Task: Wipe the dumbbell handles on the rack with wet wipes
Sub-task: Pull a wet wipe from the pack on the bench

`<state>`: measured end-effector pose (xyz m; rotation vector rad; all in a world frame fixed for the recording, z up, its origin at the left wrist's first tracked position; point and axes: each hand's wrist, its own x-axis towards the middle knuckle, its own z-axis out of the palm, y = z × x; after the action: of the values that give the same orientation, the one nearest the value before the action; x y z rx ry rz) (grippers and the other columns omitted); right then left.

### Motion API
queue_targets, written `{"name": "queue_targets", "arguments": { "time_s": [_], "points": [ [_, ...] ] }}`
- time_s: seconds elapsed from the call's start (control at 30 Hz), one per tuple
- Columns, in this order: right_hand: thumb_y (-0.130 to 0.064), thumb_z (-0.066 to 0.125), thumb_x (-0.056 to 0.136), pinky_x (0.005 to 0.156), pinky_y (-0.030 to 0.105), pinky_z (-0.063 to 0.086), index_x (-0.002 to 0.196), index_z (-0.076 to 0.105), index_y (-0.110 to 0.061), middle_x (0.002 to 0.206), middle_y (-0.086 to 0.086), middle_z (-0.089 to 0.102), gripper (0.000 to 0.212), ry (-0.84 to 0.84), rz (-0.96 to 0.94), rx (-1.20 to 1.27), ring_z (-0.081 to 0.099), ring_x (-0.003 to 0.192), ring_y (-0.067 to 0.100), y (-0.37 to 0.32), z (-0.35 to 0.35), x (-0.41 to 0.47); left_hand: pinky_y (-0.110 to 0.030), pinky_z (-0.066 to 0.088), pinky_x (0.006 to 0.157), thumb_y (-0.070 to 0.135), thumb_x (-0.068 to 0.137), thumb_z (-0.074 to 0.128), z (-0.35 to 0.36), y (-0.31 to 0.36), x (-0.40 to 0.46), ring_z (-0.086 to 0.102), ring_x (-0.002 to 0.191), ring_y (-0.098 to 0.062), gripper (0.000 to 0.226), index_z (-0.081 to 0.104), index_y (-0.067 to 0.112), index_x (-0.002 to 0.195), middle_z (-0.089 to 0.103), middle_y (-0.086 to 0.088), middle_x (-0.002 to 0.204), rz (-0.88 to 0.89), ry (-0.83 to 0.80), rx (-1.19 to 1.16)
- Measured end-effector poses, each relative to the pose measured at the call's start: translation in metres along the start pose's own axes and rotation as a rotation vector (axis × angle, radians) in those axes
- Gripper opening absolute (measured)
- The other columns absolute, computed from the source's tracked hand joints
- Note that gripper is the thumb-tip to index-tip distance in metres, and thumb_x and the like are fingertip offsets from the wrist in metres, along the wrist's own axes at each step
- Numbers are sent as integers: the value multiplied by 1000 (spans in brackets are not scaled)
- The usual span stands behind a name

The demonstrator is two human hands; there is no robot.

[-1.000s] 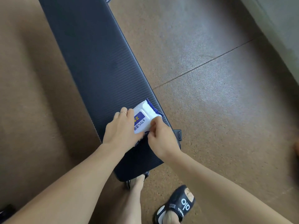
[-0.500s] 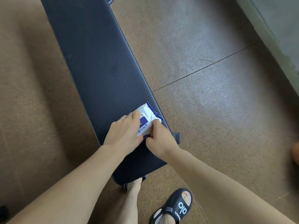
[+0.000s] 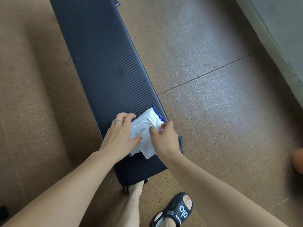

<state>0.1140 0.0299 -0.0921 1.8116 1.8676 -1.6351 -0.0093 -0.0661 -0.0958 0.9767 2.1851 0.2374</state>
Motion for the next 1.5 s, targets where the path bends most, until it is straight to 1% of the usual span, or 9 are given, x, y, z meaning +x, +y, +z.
{"name": "queue_targets", "arguments": {
  "time_s": [0.1,0.27,0.47,0.57,0.63,0.7,0.8,1.3,1.5],
  "points": [
    [-32,58,94,86,40,49,109,40,-17,112,5,55,28,8,56,-36,58,102,25,2,9,2,-41,50,90,42,90,69,-2,3,14,49,123,-25,86,13,28,153,38,-5,147,-175,-155,-5],
    [-28,49,96,92,38,48,127,53,-14,118,4,62,34,18,-11,-41,59,108,24,0,10,7,-44,56,78,48,93,65,5,5,20,63,93,-25,50,37,16,119,58,-5,109,-296,-208,36],
    [-21,38,101,95,36,45,123,61,-14,118,4,65,33,-226,-317,-86,57,110,20,-35,15,14,-30,62,59,26,101,60,45,24,3,74,80,-28,30,60,3,120,74,-12,100,-783,-81,-1176],
    [-16,38,101,100,37,43,134,54,-16,132,6,60,36,-155,-476,-221,54,120,22,-50,27,17,-25,59,50,8,108,42,39,50,5,71,73,-20,25,60,-2,123,68,-16,112,-819,-97,-1358],
    [-13,41,99,94,39,43,125,55,-13,124,7,59,29,72,-503,-228,53,113,24,-44,23,19,-33,64,62,13,108,41,29,55,5,70,57,-17,28,66,3,107,72,-13,94,-773,-153,-1137],
    [-13,43,98,91,38,42,119,52,-13,118,4,58,23,211,-413,-202,53,109,23,-27,11,21,-42,60,76,27,104,43,16,50,5,69,65,-25,31,63,12,87,71,-4,75,-533,-145,-458],
    [-16,42,101,93,39,46,121,52,-15,118,-1,60,23,129,-258,-109,57,107,19,0,0,19,-39,47,70,41,100,48,0,37,4,58,77,-30,25,43,19,89,56,3,80,-154,122,137],
    [-8,39,97,87,33,46,117,63,-15,110,3,64,31,-28,-167,-41,57,101,17,11,4,29,-34,36,66,67,97,43,15,49,48,65,93,-26,49,45,18,88,65,-4,100,-160,75,389],
    [-3,40,96,72,19,41,109,65,-13,89,-9,62,31,-12,-160,27,56,84,5,8,3,27,-34,34,68,48,102,45,17,65,58,64,95,-27,35,54,17,90,67,-8,104,-183,19,405]
  ]
}}
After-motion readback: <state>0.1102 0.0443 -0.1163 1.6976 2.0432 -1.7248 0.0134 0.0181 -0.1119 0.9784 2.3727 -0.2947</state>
